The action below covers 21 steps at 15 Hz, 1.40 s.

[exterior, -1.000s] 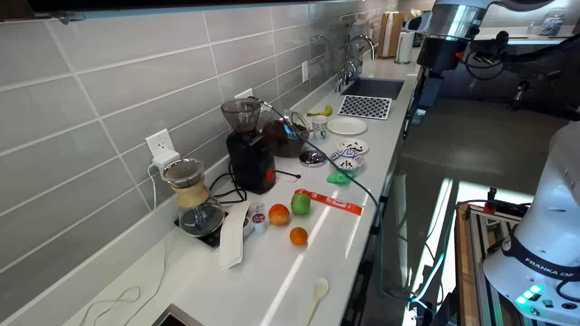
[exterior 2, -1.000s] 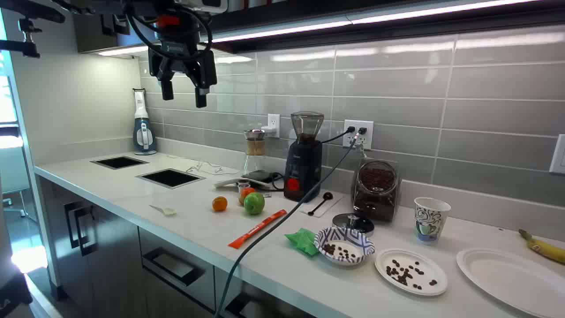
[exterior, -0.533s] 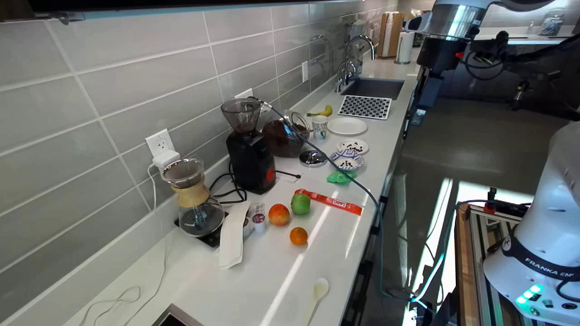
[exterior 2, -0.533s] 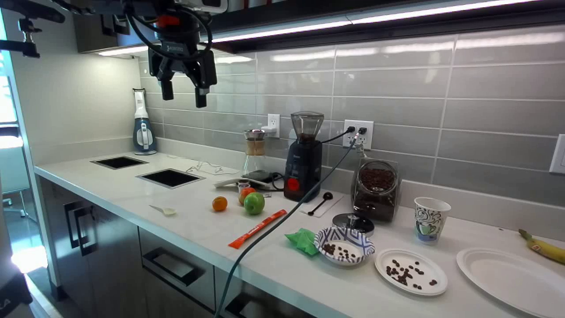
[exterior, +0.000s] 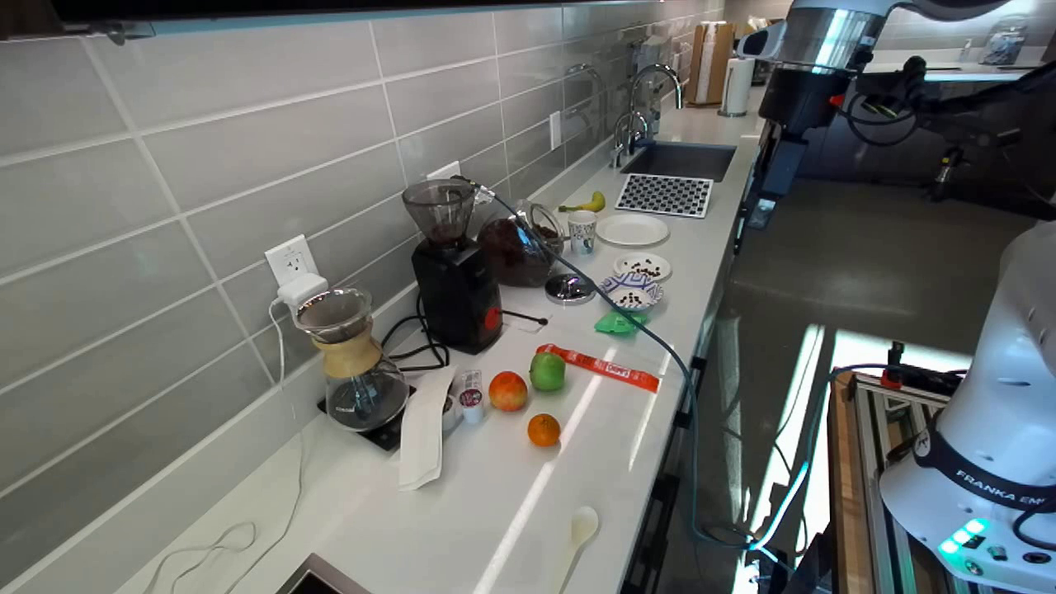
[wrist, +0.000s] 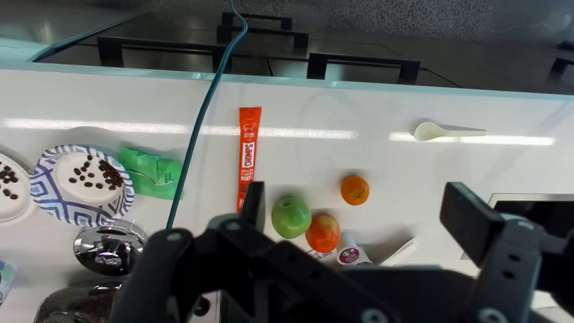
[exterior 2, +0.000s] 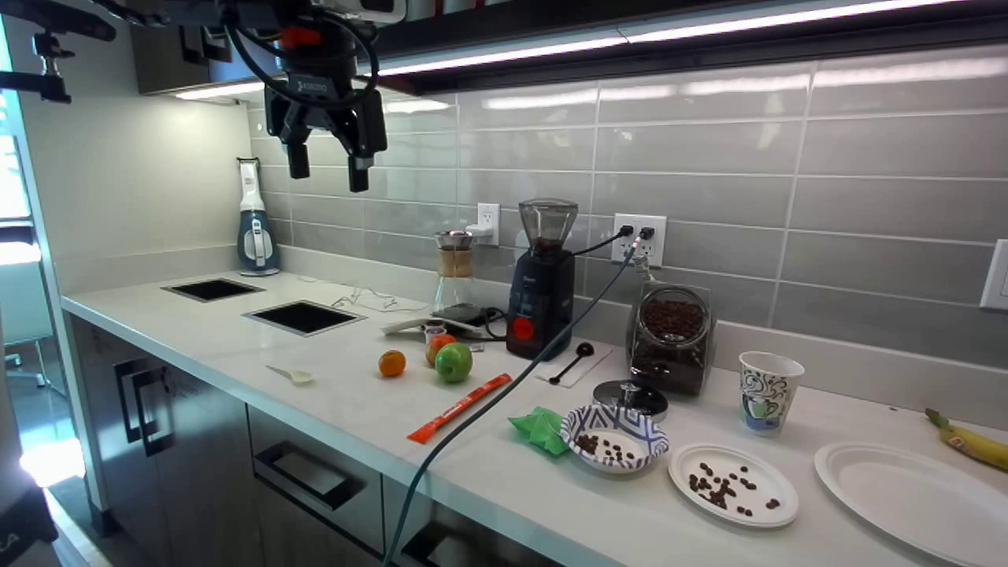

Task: Use the silver ladle to put some of the coffee beans onto the small white plate

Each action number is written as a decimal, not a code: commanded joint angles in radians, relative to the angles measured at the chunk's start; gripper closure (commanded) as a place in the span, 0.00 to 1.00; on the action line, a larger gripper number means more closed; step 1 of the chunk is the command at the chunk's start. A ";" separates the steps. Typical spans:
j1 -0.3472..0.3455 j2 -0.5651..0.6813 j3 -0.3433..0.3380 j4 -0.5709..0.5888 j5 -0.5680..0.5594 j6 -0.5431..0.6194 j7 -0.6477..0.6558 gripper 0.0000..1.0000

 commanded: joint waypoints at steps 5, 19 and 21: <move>-0.100 0.144 -0.029 0.052 -0.054 0.109 0.069 0.00; -0.174 0.892 -0.043 0.471 -0.299 0.457 0.056 0.00; -0.169 0.822 -0.044 0.414 -0.257 0.441 0.024 0.00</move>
